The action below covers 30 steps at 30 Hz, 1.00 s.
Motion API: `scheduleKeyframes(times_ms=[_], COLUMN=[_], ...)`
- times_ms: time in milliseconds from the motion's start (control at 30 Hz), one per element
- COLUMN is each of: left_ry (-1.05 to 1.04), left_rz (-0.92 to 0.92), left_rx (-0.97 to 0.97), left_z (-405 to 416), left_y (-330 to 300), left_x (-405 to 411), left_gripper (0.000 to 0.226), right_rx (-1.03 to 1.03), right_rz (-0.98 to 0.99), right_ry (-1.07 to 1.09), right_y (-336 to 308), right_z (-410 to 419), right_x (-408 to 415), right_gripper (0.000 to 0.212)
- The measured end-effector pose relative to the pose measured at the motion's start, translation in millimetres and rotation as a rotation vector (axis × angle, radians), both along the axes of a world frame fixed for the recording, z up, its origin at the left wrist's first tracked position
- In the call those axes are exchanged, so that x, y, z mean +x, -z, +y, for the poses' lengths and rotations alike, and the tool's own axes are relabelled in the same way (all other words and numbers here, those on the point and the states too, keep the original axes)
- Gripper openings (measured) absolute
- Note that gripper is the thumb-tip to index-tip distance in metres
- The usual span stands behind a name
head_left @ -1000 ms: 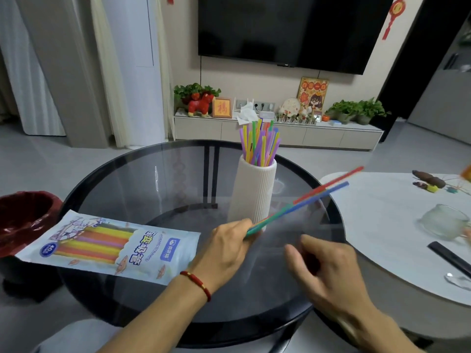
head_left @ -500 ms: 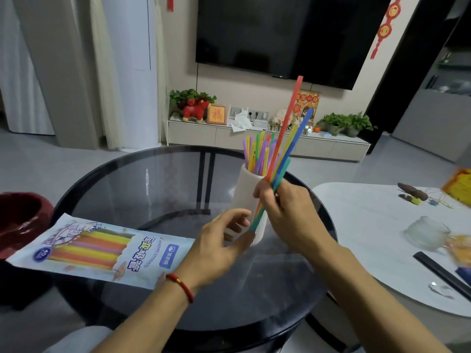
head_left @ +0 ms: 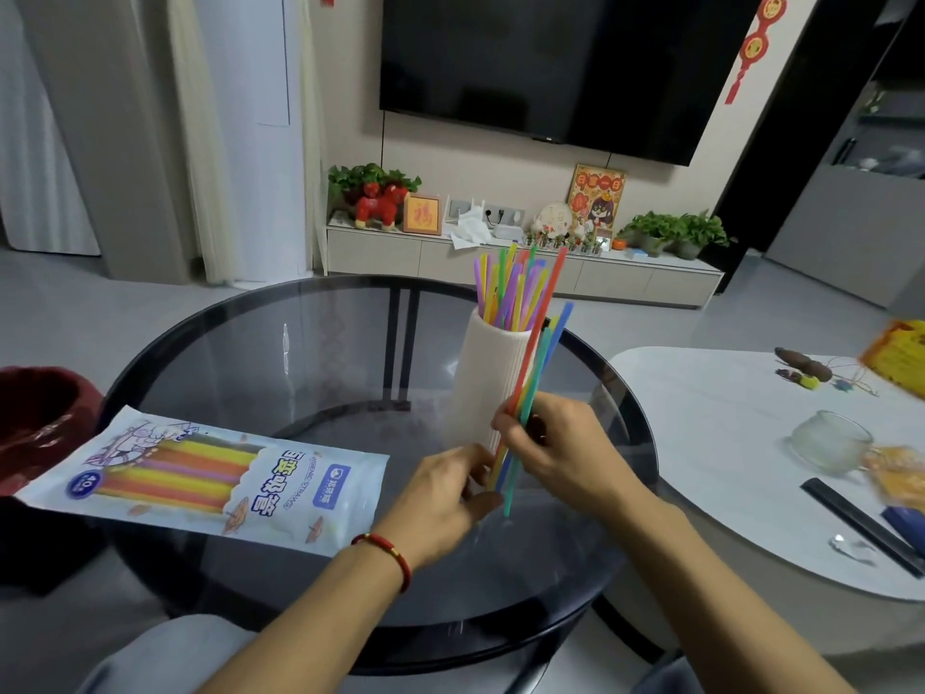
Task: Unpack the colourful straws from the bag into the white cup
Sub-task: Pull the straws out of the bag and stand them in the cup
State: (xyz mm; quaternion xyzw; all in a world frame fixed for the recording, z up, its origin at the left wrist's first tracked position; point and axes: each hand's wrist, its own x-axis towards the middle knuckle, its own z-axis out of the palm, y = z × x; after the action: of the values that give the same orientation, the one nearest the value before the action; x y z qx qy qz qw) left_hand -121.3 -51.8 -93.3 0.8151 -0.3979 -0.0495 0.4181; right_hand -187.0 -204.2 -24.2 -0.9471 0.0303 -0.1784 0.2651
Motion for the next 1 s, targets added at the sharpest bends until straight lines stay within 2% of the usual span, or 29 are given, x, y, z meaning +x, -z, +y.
scheduleKeyframes(times_ms=[33, 167, 267, 333, 467, 533, 667, 733, 833, 933, 1000], left_ry=[0.003, 0.026, -0.008, -0.081, -0.286, -0.333, -0.267, -0.211, -0.162, -0.133, -0.138], left_rz=[0.013, 0.002, -0.093, -0.141, -0.135, -0.097, 0.05, 0.09, 0.113, 0.207, 0.234], left_rx=[0.005, 0.051, 0.102, 0.05, -0.178, -0.247, -0.222, -0.325, -0.451, -0.494, -0.524], left_z=[-2, 1, 10, 14, 11, 4, -13, -21, -33, -46, -49], left_y=[1, 6, 5, 2, -8, -15, -40, -56, -81, -94, -95], left_x=[-1, 2, 6, 11, 20, 26, 38, 45, 54, 60, 62], left_gripper=[0.019, 0.047, 0.05, 0.045, 0.038, 0.052, 0.093, 0.098, 0.088, 0.066, 0.066], right_rx=[0.006, -0.012, -0.007, 0.019, 0.017, 0.039, 0.077, 0.16, 0.482, 0.783, 0.831], right_rz=[-0.01, -0.038, 0.018, 0.036, 0.093, 0.136, 0.149, 0.049, -0.3, -0.556, -0.604], right_ry=[0.008, 0.047, 0.039, 0.042, -0.002, -0.016, -0.021, 0.033, 0.173, 0.14, 0.109], right_y=[1, 2, 10, 17, 31, 35, 31, 22, -9, -48, -64], right_z=[-4, -20, -24, -24, -20, -18, -25, -33, -50, -62, -60], right_x=[-1, -3, -4, -3, -3, -3, -6, -11, -19, -12, 5], right_gripper=[0.02, 0.02, 0.02, 0.02, 0.022, 0.025, 0.029, 0.027, 0.023, 0.019, 0.019])
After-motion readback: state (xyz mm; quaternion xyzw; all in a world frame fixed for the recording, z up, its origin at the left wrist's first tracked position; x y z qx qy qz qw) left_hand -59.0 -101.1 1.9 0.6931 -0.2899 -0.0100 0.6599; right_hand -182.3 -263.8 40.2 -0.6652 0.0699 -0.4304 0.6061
